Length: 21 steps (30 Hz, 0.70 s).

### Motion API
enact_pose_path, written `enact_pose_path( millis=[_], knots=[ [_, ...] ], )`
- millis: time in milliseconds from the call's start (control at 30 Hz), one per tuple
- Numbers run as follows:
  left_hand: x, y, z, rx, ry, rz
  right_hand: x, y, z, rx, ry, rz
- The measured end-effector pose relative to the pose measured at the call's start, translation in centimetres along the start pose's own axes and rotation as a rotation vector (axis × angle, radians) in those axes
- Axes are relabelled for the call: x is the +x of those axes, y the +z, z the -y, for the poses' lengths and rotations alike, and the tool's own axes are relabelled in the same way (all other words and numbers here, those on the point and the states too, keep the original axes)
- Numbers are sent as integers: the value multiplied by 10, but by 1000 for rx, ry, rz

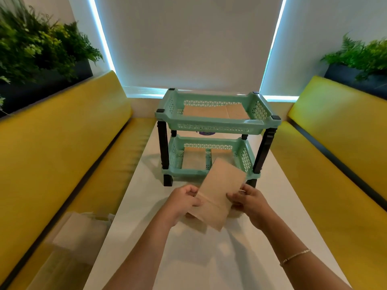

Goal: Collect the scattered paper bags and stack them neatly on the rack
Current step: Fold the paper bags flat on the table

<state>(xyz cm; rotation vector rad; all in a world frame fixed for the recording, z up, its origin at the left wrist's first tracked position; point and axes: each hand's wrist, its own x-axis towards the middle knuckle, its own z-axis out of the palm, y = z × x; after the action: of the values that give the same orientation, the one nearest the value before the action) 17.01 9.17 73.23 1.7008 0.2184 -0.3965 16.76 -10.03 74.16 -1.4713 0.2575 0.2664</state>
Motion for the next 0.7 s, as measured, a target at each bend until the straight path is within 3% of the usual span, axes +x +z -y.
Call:
enact_pose_path(
  millis=[67,167,367,533,700],
  knots=[
    [14,3,-6,-75,-37,-81,12,12,4,-92,47,31],
    [42,7,-16,-26,-17,-207,39,23,12,-228,28,-56],
    [101,27,-60,400,88,-395,101,21,52,-458,-26,-222],
    [140,55,-77,552,99,-378,132,11,63,-618,-95,-347],
    [160,70,-75,644,-5,-332,153,6,60,-613,4,-323]
  ],
)
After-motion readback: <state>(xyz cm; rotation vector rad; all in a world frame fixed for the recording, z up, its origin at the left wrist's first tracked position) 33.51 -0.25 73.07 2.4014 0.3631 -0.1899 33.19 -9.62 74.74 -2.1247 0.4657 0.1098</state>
